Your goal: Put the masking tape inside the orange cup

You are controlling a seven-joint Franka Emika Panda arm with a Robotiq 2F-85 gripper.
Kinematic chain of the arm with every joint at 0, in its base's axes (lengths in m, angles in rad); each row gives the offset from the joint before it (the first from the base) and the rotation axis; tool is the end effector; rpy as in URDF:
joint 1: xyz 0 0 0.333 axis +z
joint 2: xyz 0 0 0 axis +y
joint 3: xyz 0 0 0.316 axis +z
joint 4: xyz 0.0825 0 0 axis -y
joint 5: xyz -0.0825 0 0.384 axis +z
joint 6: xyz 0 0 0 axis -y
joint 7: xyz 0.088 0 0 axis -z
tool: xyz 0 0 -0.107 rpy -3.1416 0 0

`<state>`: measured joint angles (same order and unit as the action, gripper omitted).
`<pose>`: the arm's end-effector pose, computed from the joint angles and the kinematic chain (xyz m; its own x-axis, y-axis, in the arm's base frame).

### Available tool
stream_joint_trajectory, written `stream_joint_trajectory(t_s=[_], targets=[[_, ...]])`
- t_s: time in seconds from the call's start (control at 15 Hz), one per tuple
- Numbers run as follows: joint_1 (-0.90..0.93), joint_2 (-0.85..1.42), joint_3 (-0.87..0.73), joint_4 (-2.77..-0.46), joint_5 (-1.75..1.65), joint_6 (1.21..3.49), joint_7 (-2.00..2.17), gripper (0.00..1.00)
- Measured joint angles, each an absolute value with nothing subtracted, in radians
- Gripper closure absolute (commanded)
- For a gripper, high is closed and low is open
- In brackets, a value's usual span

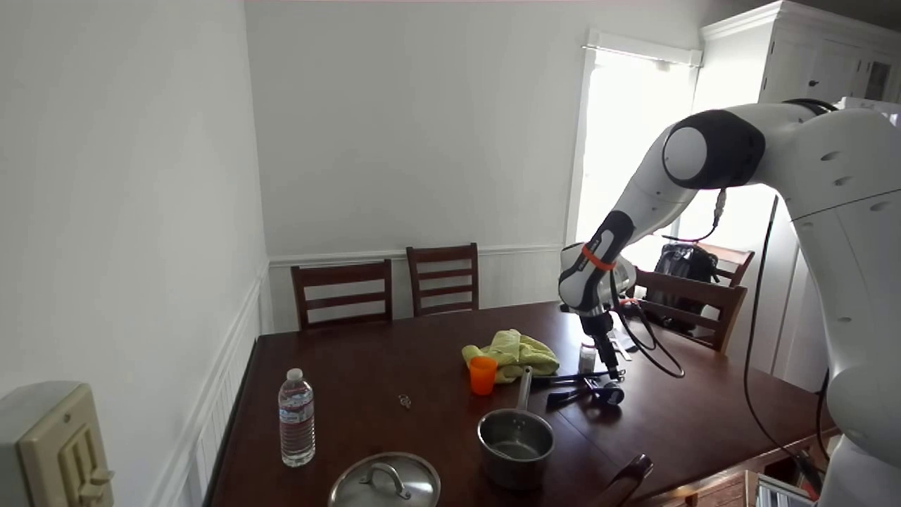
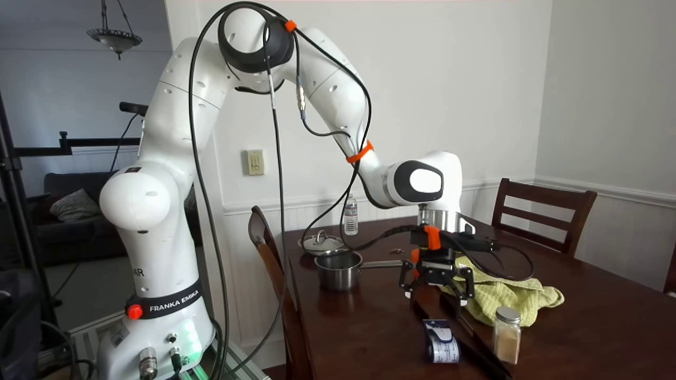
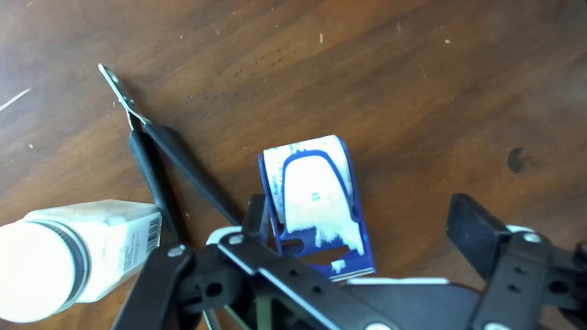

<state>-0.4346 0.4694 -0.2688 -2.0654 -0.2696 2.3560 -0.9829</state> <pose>0.4349 -0.3740 0.1982 0.8230 0.4587 -0.3352 0.4816 -0.8762 -0.0165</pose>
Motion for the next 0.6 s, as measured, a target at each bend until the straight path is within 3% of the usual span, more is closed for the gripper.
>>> stream_joint_trajectory(t_s=[0.6], targets=[[-0.442, 0.501, -0.294, -2.197, -0.328, 2.711, -0.993, 0.00]])
